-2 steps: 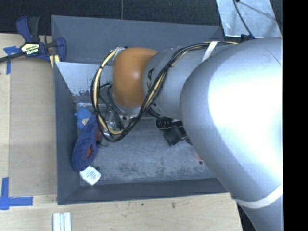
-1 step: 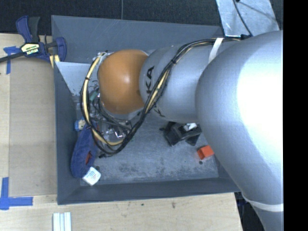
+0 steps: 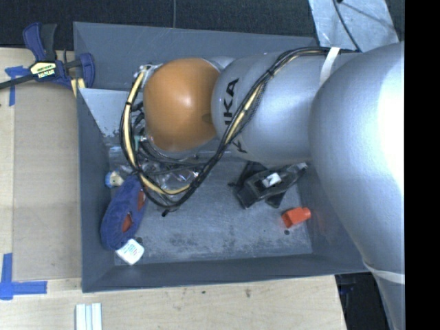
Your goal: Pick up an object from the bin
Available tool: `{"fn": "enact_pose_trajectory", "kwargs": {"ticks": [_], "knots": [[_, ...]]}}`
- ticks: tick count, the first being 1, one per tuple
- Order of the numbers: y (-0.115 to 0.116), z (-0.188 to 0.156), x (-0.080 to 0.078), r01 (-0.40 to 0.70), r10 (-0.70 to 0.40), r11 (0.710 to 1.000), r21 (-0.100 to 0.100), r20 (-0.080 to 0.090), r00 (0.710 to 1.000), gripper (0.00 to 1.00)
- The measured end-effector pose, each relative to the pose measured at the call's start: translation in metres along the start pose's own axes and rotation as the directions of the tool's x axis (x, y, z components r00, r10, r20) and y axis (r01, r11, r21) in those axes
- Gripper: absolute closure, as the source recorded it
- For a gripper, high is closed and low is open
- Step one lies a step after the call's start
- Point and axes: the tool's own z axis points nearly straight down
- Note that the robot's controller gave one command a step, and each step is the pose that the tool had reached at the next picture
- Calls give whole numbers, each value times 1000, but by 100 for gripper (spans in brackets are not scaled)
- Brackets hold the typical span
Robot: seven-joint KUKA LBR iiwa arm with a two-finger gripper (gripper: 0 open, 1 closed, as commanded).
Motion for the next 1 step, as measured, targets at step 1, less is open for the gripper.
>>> {"fn": "enact_pose_trajectory", "kwargs": {"ticks": [1], "knots": [[12,42,-15,477,-477,879,0,2,879,0]]}}
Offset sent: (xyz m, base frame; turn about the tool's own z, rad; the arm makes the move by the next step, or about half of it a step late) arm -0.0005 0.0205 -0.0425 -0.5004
